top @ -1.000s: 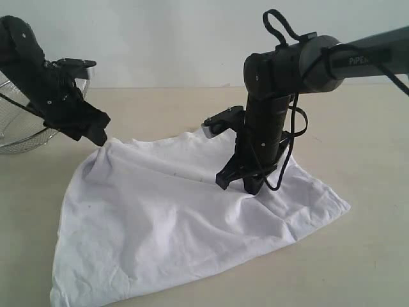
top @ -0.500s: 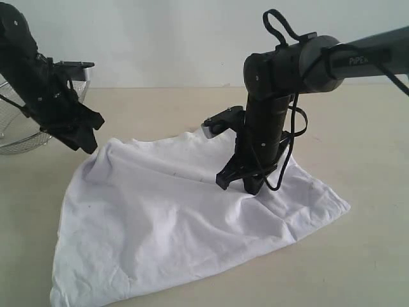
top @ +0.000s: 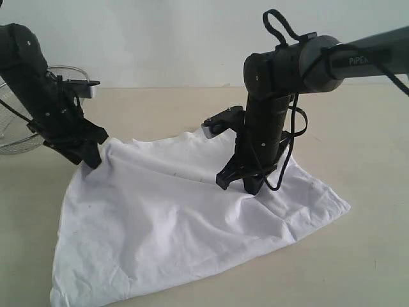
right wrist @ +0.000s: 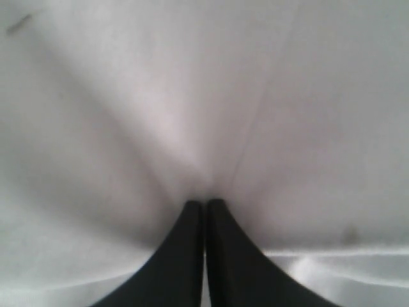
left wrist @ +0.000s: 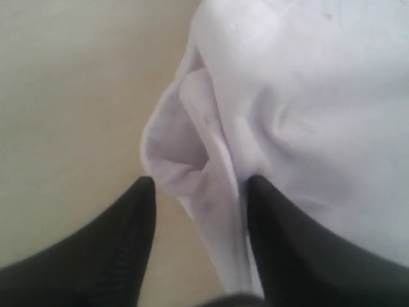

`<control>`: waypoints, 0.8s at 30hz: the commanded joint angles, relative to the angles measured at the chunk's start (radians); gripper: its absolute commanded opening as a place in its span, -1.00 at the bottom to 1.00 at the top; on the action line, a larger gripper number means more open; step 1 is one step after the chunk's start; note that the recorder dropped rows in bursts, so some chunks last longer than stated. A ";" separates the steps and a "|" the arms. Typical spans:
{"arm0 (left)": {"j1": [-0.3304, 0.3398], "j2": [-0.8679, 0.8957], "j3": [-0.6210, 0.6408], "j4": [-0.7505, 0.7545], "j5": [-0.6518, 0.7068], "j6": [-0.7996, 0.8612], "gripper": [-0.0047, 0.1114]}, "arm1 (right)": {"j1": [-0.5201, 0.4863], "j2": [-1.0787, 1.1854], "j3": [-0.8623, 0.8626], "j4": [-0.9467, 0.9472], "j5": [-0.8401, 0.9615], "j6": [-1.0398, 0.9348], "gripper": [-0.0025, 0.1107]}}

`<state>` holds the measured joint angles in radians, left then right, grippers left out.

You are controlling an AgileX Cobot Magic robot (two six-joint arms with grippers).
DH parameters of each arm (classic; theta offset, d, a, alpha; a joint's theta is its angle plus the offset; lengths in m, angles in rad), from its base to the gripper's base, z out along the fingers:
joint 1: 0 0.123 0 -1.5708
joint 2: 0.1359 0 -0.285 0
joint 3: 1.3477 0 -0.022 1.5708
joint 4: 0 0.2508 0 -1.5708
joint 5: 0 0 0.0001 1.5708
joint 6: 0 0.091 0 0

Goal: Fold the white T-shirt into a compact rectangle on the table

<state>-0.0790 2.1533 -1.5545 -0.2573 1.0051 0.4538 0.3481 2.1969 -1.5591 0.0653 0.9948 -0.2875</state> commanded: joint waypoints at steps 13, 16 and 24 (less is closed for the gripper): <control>-0.002 0.016 -0.004 -0.043 -0.097 -0.019 -0.79 | -0.002 0.046 0.027 0.015 0.012 -0.008 -0.96; -0.001 0.016 -0.004 -0.035 -0.107 -0.021 -0.84 | -0.002 0.046 0.027 0.015 0.014 -0.007 -0.96; -0.001 0.016 -0.004 0.077 -0.087 -0.129 -0.84 | -0.002 0.046 0.027 0.015 0.019 -0.007 -0.96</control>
<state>-0.0790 2.1711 -1.5545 -0.2298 0.9114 0.3707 0.3481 2.1969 -1.5591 0.0653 0.9948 -0.2875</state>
